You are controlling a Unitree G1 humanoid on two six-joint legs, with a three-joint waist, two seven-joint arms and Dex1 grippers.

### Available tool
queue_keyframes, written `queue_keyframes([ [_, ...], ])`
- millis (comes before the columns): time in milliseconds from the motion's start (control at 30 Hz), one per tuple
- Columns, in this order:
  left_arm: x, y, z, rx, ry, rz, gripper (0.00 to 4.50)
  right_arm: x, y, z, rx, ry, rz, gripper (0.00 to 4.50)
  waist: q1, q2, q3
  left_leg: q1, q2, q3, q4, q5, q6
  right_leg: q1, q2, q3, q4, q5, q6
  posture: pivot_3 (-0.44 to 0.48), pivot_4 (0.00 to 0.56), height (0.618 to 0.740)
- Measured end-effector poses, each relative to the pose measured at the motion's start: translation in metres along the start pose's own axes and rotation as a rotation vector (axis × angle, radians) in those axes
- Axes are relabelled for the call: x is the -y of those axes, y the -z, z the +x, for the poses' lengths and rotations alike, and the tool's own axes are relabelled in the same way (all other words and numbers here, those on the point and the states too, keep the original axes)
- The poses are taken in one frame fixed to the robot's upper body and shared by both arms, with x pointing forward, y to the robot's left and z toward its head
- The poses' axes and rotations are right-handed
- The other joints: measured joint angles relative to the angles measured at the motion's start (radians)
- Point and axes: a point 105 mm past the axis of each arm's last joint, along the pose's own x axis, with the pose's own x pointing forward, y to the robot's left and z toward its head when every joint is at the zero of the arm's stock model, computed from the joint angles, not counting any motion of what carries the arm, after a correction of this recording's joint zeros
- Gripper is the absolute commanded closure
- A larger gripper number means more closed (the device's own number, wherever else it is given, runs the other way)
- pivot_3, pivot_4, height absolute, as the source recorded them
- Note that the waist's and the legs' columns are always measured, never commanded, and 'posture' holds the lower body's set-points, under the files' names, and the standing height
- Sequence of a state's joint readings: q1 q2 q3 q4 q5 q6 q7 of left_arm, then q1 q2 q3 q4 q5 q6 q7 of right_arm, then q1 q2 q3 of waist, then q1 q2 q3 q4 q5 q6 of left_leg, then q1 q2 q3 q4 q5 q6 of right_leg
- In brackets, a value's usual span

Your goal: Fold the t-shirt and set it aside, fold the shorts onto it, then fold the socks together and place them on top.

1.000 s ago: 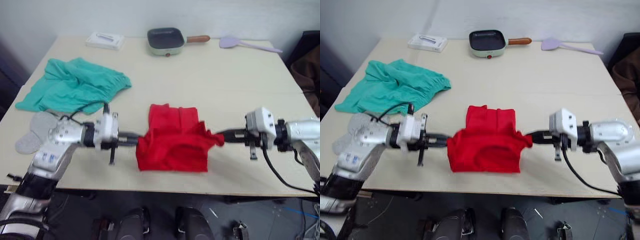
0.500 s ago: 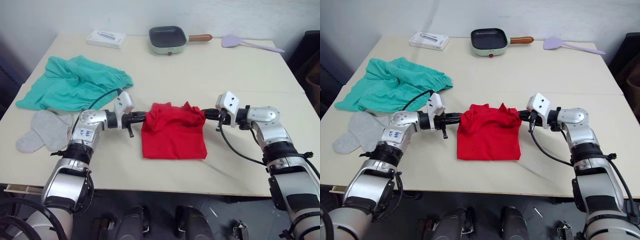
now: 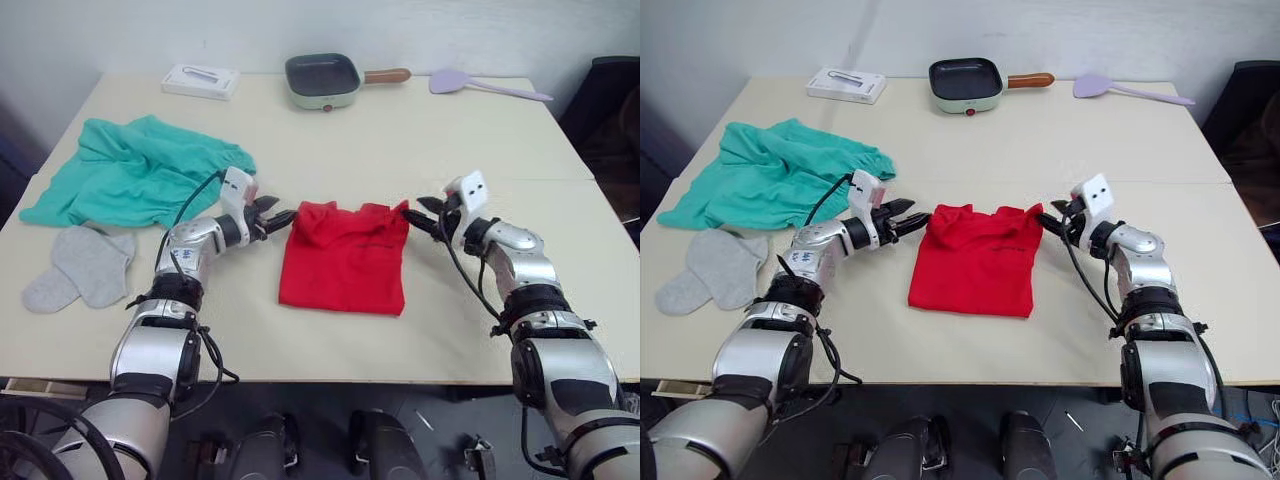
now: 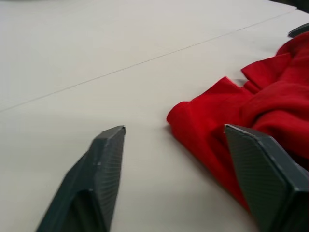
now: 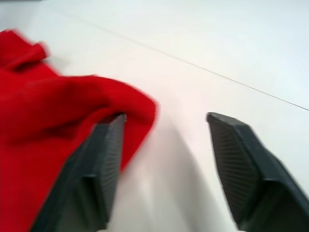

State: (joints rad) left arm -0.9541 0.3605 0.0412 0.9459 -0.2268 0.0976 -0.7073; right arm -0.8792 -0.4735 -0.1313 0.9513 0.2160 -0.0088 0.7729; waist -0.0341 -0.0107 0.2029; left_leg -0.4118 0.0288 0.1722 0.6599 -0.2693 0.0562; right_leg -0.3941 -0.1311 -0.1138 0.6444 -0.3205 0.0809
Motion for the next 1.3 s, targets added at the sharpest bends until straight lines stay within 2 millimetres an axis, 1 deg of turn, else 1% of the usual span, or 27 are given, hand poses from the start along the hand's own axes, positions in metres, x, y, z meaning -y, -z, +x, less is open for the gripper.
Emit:
queue_keyframes([
  [67, 0.000, -0.001, -0.003, 0.021, -0.010, 0.025, 0.00, -0.001, 0.003, -0.005, 0.007, 0.001, -0.001, 0.01, 0.000, 0.000, 0.000, 0.000, 0.000, 0.000, -0.001, 0.000, 0.000, 0.000, 0.000, 0.001, 0.000, 0.000, 0.000, 0.000, 0.150, 0.740],
  [133, 0.000, -0.003, -0.012, 0.058, -0.014, 0.074, 0.00, -0.002, 0.001, -0.010, 0.032, -0.004, -0.015, 0.01, -0.002, 0.000, 0.000, 0.000, 0.000, 0.001, -0.001, 0.000, -0.001, -0.001, 0.000, 0.002, 0.000, 0.000, 0.000, 0.000, 0.150, 0.740],
  [200, 0.000, -0.005, -0.029, 0.097, 0.013, 0.162, 0.00, -0.002, -0.008, -0.024, 0.076, -0.030, -0.065, 0.01, -0.004, 0.000, 0.000, 0.000, 0.000, 0.002, -0.002, 0.000, -0.001, -0.002, 0.001, 0.002, 0.000, 0.000, 0.000, 0.000, 0.150, 0.740],
  [267, 0.006, -0.009, -0.050, 0.133, 0.085, 0.281, 0.00, -0.009, -0.020, -0.040, 0.116, -0.099, -0.150, 0.01, -0.006, 0.000, 0.000, 0.001, 0.000, 0.002, -0.003, -0.001, -0.002, -0.002, 0.001, 0.003, -0.001, 0.000, 0.000, 0.000, 0.150, 0.740],
  [300, 0.013, -0.007, -0.065, 0.129, 0.154, 0.359, 0.00, -0.019, -0.025, -0.050, 0.136, -0.168, -0.198, 0.01, -0.007, 0.000, 0.000, 0.002, 0.000, 0.002, -0.005, -0.001, -0.003, -0.002, 0.001, 0.003, -0.002, 0.000, 0.000, 0.000, 0.150, 0.740],
  [333, 0.018, -0.003, -0.075, 0.114, 0.207, 0.405, 0.00, -0.028, -0.027, -0.058, 0.140, -0.224, -0.229, 0.01, -0.007, 0.000, 0.000, 0.003, 0.000, 0.002, -0.006, -0.001, -0.003, -0.001, 0.001, 0.004, -0.001, 0.000, 0.000, 0.000, 0.150, 0.740],
  [367, 0.027, 0.001, -0.085, 0.105, 0.278, 0.442, 0.00, -0.042, -0.026, -0.065, 0.131, -0.296, -0.259, 0.01, -0.005, 0.000, 0.000, 0.003, 0.000, 0.002, -0.006, -0.001, -0.003, -0.001, 0.001, 0.004, -0.002, 0.000, -0.001, 0.000, 0.150, 0.740],
  [400, 0.036, 0.004, -0.091, 0.095, 0.336, 0.465, 0.00, -0.055, -0.022, -0.071, 0.111, -0.365, -0.278, 0.01, -0.004, 0.000, 0.000, 0.004, 0.001, 0.002, -0.007, -0.001, -0.003, 0.000, 0.001, 0.004, -0.002, 0.000, -0.001, 0.000, 0.150, 0.740],
  [467, 0.059, 0.011, -0.099, 0.072, 0.472, 0.515, 0.00, -0.089, -0.010, -0.084, 0.057, -0.523, -0.322, 0.01, 0.001, 0.000, 0.000, 0.005, 0.000, 0.002, -0.007, -0.002, -0.004, 0.000, 0.000, 0.004, -0.007, 0.000, -0.001, 0.000, 0.150, 0.740],
  [500, 0.068, 0.015, -0.103, 0.061, 0.517, 0.528, 0.00, -0.103, -0.004, -0.088, 0.042, -0.582, -0.326, 0.01, 0.003, 0.000, 0.000, 0.005, 0.000, 0.002, -0.007, -0.004, -0.006, 0.001, -0.001, 0.004, -0.007, 0.000, -0.001, 0.000, 0.150, 0.740],
  [567, 0.084, 0.022, -0.106, 0.039, 0.595, 0.572, 0.00, -0.127, 0.002, -0.094, 0.035, -0.665, -0.341, 0.01, 0.007, 0.000, 0.000, 0.006, 0.000, 0.002, -0.007, -0.005, -0.009, 0.001, -0.002, 0.004, -0.007, 0.000, -0.001, 0.000, 0.150, 0.740],
  [600, 0.090, 0.026, -0.105, 0.029, 0.618, 0.599, 0.00, -0.135, 0.003, -0.096, 0.043, -0.688, -0.352, 0.01, 0.009, 0.000, 0.000, 0.006, 0.000, 0.001, -0.007, -0.005, -0.009, 0.001, -0.002, 0.004, -0.007, 0.000, -0.001, 0.000, 0.150, 0.740],
  [667, 0.094, 0.032, -0.101, 0.003, 0.628, 0.646, 0.00, -0.147, 0.006, -0.095, 0.066, -0.701, -0.395, 0.01, 0.009, 0.000, -0.001, 0.006, 0.000, 0.001, -0.007, -0.005, -0.009, 0.001, -0.002, 0.003, -0.007, 0.001, -0.001, 0.000, 0.150, 0.740],
  [733, 0.098, 0.038, -0.094, -0.022, 0.629, 0.690, 0.00, -0.155, 0.018, -0.094, 0.057, -0.702, -0.451, 0.01, 0.009, 0.000, -0.001, 0.006, 0.000, 0.001, -0.008, -0.005, -0.009, 0.000, -0.002, 0.003, -0.007, 0.001, -0.001, 0.000, 0.150, 0.740],
  [767, 0.098, 0.039, -0.091, -0.030, 0.622, 0.711, 0.00, -0.156, 0.023, -0.093, 0.047, -0.698, -0.473, 0.01, 0.008, -0.001, -0.001, 0.005, 0.000, 0.001, -0.008, -0.005, -0.009, 0.000, -0.001, 0.003, -0.007, 0.001, -0.001, 0.000, 0.150, 0.740],
  [867, 0.097, 0.040, -0.075, -0.033, 0.578, 0.759, 0.00, -0.152, 0.039, -0.087, 0.012, -0.668, -0.531, 0.55, 0.008, -0.001, -0.001, 0.005, 0.000, 0.002, -0.008, -0.002, -0.004, 0.000, -0.001, 0.003, -0.008, 0.001, -0.001, 0.000, 0.150, 0.740],
  [900, 0.096, 0.041, -0.071, -0.047, 0.572, 0.789, 0.39, -0.150, 0.044, -0.085, 0.001, -0.659, -0.569, 0.89, 0.008, -0.001, -0.001, 0.005, -0.001, 0.002, -0.008, -0.001, -0.003, 0.000, -0.001, 0.003, -0.007, 0.001, -0.001, 0.000, 0.150, 0.740],
  [933, 0.095, 0.042, -0.066, -0.063, 0.567, 0.821, 0.62, -0.147, 0.048, -0.083, -0.008, -0.649, -0.604, 1.26, 0.007, -0.001, -0.001, 0.005, 0.000, 0.002, -0.008, -0.001, -0.003, 0.000, -0.001, 0.003, -0.007, 0.001, -0.001, 0.000, 0.150, 0.740],
  [1067, 0.092, 0.041, -0.054, -0.096, 0.550, 0.949, 1.92, -0.144, 0.051, -0.076, 0.004, -0.658, -0.702, 2.73, 0.005, -0.001, -0.001, 0.006, 0.000, 0.002, -0.007, -0.001, -0.003, 0.001, 0.000, 0.003, -0.007, 0.001, -0.001, 0.000, 0.150, 0.740],
  [1133, 0.092, 0.044, -0.055, -0.105, 0.558, 0.979, 2.56, -0.144, 0.053, -0.074, 0.009, -0.666, -0.731, 3.40, 0.003, -0.001, -0.001, 0.008, 0.001, 0.002, -0.007, 0.000, -0.003, 0.001, 0.000, 0.003, -0.006, 0.001, -0.001, 0.000, 0.150, 0.740],
  [1233, 0.093, 0.053, -0.063, -0.113, 0.573, 0.949, 3.56, -0.143, 0.056, -0.072, 0.004, -0.668, -0.733, 4.44, 0.001, -0.002, -0.002, 0.008, 0.001, 0.002, -0.007, 0.000, -0.003, 0.002, -0.001, 0.004, -0.005, 0.001, -0.001, 0.000, 0.150, 0.740],
  [1300, 0.093, 0.057, -0.071, -0.120, 0.586, 0.917, 4.24, -0.142, 0.055, -0.071, 0.006, -0.668, -0.735, 4.50, -0.001, -0.002, -0.002, 0.009, 0.001, 0.002, -0.007, 0.000, -0.004, 0.002, -0.001, 0.004, -0.004, 0.001, -0.001, 0.000, 0.150, 0.740],
])
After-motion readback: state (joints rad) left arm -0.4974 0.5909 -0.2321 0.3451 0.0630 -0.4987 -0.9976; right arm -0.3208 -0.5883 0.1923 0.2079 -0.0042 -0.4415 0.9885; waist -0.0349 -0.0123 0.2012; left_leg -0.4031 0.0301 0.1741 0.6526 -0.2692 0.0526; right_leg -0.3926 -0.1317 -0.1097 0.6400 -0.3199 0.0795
